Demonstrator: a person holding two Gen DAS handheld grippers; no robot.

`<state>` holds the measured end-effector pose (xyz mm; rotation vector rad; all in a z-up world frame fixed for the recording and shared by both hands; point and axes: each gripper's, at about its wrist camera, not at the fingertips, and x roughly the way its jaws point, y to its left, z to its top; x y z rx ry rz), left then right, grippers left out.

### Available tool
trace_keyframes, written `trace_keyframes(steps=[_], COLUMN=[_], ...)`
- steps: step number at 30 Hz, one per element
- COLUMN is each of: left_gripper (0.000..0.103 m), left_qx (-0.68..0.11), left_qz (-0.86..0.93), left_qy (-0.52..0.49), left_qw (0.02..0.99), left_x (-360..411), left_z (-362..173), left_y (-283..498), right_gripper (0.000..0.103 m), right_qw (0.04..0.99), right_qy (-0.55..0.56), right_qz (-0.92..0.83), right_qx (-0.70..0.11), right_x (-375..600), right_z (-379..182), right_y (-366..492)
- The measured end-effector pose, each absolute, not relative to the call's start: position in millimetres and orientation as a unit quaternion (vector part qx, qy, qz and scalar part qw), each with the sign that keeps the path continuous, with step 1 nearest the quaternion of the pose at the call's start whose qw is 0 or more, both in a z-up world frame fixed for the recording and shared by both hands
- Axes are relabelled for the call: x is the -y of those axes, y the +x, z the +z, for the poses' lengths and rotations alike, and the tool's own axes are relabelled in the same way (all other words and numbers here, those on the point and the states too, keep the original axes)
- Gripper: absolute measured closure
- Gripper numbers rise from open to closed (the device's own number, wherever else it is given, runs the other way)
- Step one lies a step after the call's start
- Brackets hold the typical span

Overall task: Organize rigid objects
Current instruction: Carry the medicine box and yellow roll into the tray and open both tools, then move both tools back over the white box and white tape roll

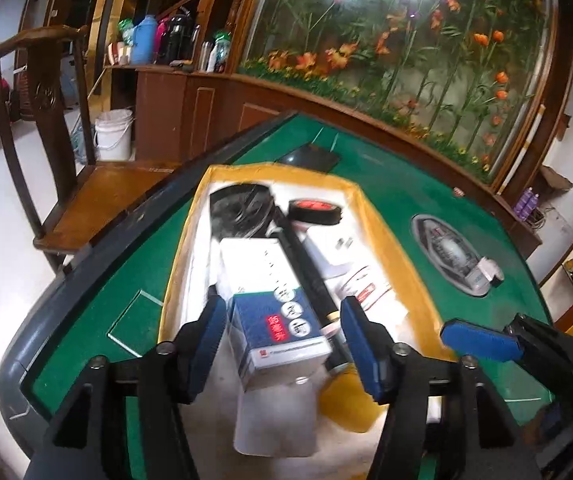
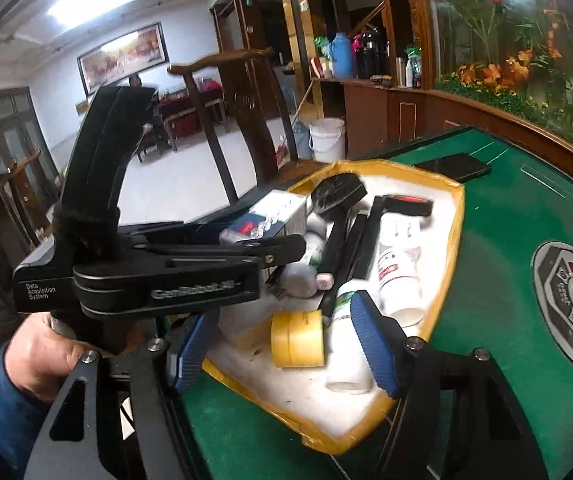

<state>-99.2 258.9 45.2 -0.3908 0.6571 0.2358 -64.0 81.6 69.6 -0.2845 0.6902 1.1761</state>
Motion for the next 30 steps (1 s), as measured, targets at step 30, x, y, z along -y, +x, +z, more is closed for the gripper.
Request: trace_keyframes(steps=[30], left_gripper=[0.033], left_qx=[-0.344], left_qz=[-0.039], left_qy=[-0.06], left_qw=[0.936], left_x=[-113], left_z=[70], left_y=[-61], right_gripper=[0.052], right_qw=[0.87], right_qy=[0.085], right_qz=[0.19], right_qx=[-0.446], right_x=[140], right_z=[19], right_y=[216])
